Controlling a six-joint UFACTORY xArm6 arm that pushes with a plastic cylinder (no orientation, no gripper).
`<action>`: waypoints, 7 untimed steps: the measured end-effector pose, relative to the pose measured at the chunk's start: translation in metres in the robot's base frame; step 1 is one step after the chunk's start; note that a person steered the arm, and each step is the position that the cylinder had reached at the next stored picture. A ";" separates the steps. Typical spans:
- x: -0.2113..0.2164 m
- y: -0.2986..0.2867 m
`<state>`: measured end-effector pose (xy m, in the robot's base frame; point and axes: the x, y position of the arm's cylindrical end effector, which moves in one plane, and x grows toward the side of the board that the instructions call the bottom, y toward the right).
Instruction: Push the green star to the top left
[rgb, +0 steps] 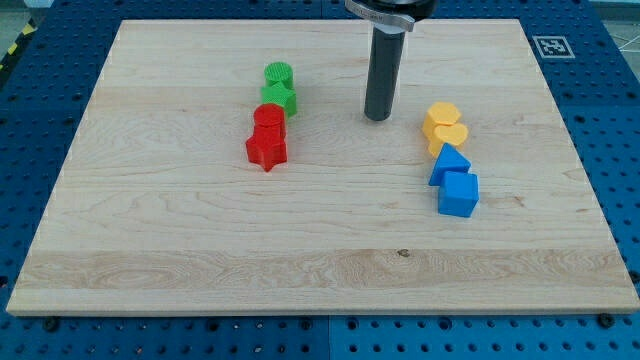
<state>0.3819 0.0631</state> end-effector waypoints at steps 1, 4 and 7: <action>-0.013 -0.047; -0.012 -0.101; -0.012 -0.153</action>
<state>0.3703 -0.0904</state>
